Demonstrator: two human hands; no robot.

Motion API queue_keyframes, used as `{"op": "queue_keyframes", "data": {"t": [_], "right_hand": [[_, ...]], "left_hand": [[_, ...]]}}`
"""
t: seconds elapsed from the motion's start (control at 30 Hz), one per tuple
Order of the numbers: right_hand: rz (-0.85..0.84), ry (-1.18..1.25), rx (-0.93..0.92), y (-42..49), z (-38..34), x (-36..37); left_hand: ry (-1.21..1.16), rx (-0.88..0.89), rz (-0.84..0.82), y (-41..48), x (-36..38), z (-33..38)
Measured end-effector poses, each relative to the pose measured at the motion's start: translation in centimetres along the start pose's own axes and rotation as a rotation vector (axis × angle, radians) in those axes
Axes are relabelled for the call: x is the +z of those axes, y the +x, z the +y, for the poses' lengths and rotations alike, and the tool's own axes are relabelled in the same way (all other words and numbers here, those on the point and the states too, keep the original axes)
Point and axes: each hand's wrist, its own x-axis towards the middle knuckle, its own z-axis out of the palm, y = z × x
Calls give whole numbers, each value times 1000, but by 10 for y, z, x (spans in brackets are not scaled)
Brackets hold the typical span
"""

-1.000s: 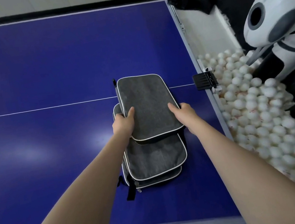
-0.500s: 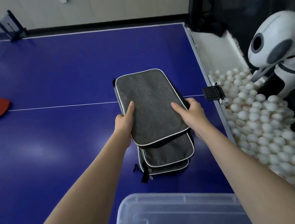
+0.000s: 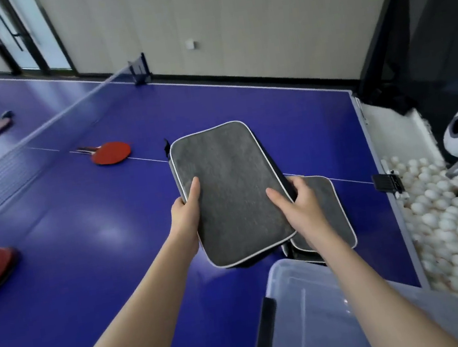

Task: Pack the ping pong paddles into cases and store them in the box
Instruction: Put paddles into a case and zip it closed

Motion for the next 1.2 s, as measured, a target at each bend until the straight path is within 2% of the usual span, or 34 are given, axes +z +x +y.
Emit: {"op": "queue_keyframes", "data": {"t": [0.13, 0.27, 0.33, 0.4, 0.5, 0.63, 0.8, 0.9, 1.0, 1.13, 1.2], "right_hand": [[-56, -3, -51, -48, -14, 63], [-174, -74, -1, -94, -24, 138], [-215, -135, 28, -117, -30, 179], [-188, -199, 8, -140, -41, 218], [-107, -233, -106, -169, -69, 273], [-102, -248, -337, -199, -120, 336], [-167, -279, -528, -211, -174, 396], [-85, -301, -670, -205, -195, 419], [-57, -459, -852, -188, -207, 443], [-188, -752, -842, -144, -199, 475], [-235, -765, -788, -122, -189, 485]], "left_hand": [[-48, 42, 67, -15, -83, 9], [15, 114, 111, -26, -181, 13], [83, 188, 154, -32, -236, 12], [215, 326, 236, -40, -289, 10], [430, 486, 318, -54, -359, 7], [657, 627, 364, -63, -430, 6], [894, 791, 417, -60, -481, 18], [1035, 958, 467, -48, -497, 30], [1171, 1079, 435, -26, -508, 44], [1377, 1171, 416, 12, -508, 67], [1434, 1151, 433, 31, -505, 79]]}}
